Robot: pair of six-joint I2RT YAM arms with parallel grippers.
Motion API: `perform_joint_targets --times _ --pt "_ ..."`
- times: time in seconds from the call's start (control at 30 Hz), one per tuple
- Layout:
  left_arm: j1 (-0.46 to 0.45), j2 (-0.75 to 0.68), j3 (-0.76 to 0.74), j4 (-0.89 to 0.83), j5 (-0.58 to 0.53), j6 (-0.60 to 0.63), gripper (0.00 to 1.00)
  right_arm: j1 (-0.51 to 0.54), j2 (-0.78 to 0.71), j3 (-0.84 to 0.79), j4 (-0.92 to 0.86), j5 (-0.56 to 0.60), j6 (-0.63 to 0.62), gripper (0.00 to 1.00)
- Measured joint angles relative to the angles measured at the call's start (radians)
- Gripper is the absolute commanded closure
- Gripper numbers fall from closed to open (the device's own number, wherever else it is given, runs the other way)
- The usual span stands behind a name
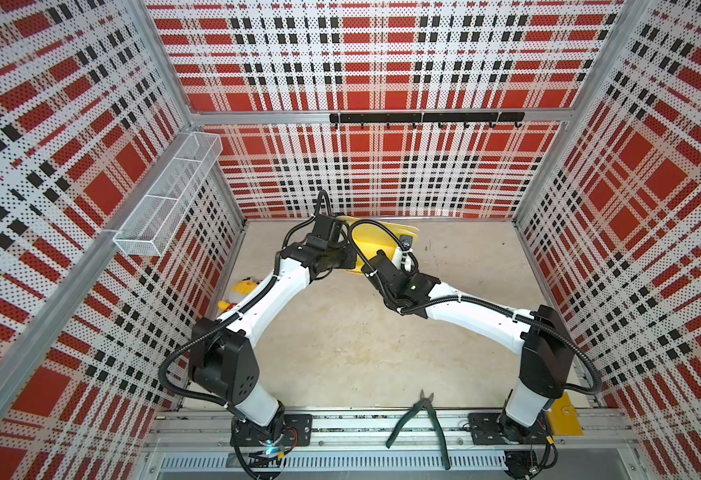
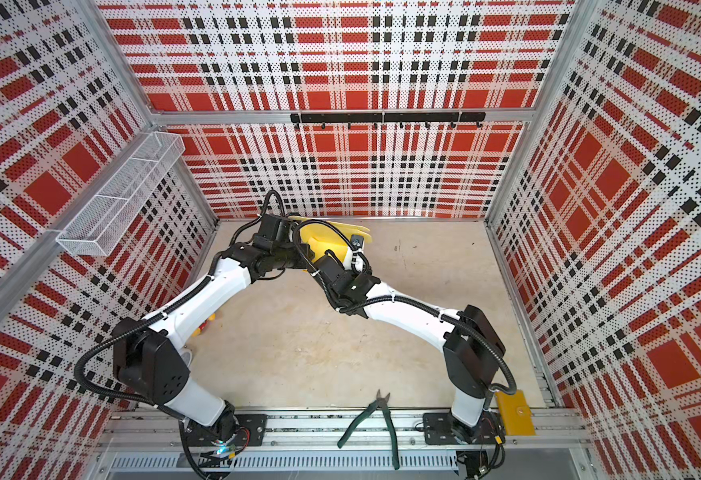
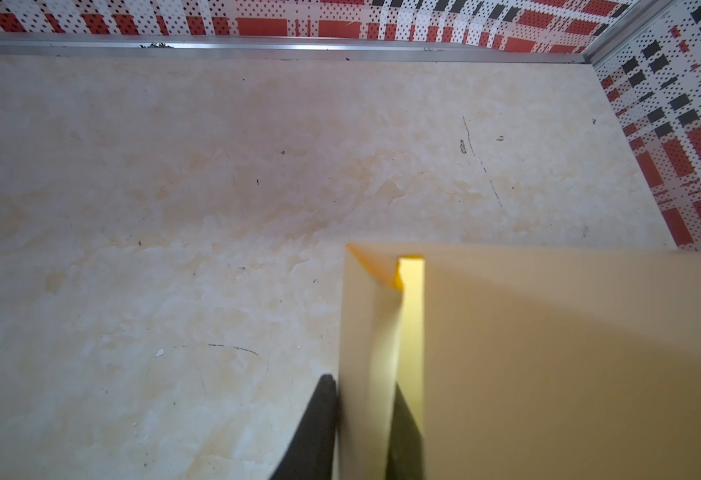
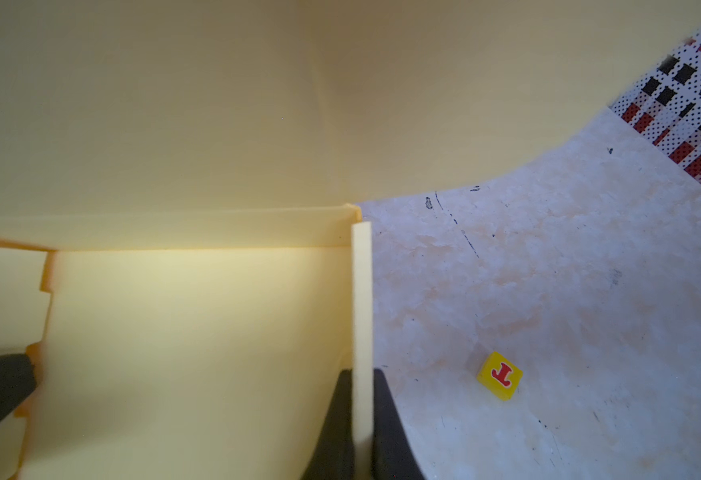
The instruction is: Fold the paper box
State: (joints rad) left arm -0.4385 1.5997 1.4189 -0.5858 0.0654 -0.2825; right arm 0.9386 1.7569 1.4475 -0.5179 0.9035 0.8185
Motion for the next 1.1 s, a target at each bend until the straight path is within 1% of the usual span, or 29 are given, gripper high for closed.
perform_joint_targets --times 0.03,0.07,0.1,0.17,0.23,0.3,0.47,0.53,0.7,0.8,0.87,1.0,1.07,1.1 --pt "0.0 0.003 -0.001 -0.001 -0.007 0.002 0.87 0.0 0.002 0.0 0.001 -0.001 0.004 1.0" --pt "-0.001 0.011 -0.001 -0.002 -0.014 0.003 0.87 0.0 0.003 0.0 0.002 -0.007 0.005 0.92" --pt "-0.001 0.019 -0.001 -0.002 -0.018 0.004 0.87 -0.001 0.003 -0.002 0.002 -0.016 0.005 0.8" --pt "-0.001 0.035 -0.001 -0.004 -0.021 0.008 0.87 -0.005 0.003 -0.012 0.026 -0.045 -0.001 0.63" --pt "-0.005 0.062 -0.001 -0.006 -0.024 0.011 0.87 -0.003 -0.003 -0.034 0.072 -0.076 -0.018 0.5" --pt "-0.006 0.09 -0.001 -0.008 -0.024 0.019 0.86 -0.001 -0.018 -0.071 0.102 -0.109 -0.023 0.43" --pt "-0.013 0.143 -0.007 -0.009 -0.027 0.039 0.87 0.005 -0.118 -0.183 0.109 -0.171 0.001 0.31" --pt "-0.016 0.148 -0.024 0.0 -0.032 0.054 0.87 0.006 -0.194 -0.254 0.107 -0.183 0.017 0.24" --pt "-0.03 0.179 -0.042 0.009 -0.047 0.093 0.87 0.009 -0.394 -0.42 0.077 -0.188 0.04 0.13" --pt "-0.042 0.23 -0.021 0.01 -0.048 0.116 0.87 0.009 -0.522 -0.53 0.072 -0.188 0.037 0.09" --pt "-0.056 0.27 -0.012 0.016 -0.054 0.144 0.87 0.007 -0.604 -0.589 0.062 -0.188 0.021 0.09" --pt "-0.093 0.316 -0.01 0.015 -0.053 0.197 0.89 -0.017 -0.731 -0.624 0.04 -0.195 -0.039 0.08" --pt "-0.115 0.335 -0.005 0.015 -0.058 0.226 1.0 -0.053 -0.777 -0.624 0.035 -0.214 -0.066 0.08" --pt "-0.126 0.344 -0.002 0.018 -0.06 0.244 1.0 -0.077 -0.796 -0.623 0.028 -0.224 -0.076 0.08"
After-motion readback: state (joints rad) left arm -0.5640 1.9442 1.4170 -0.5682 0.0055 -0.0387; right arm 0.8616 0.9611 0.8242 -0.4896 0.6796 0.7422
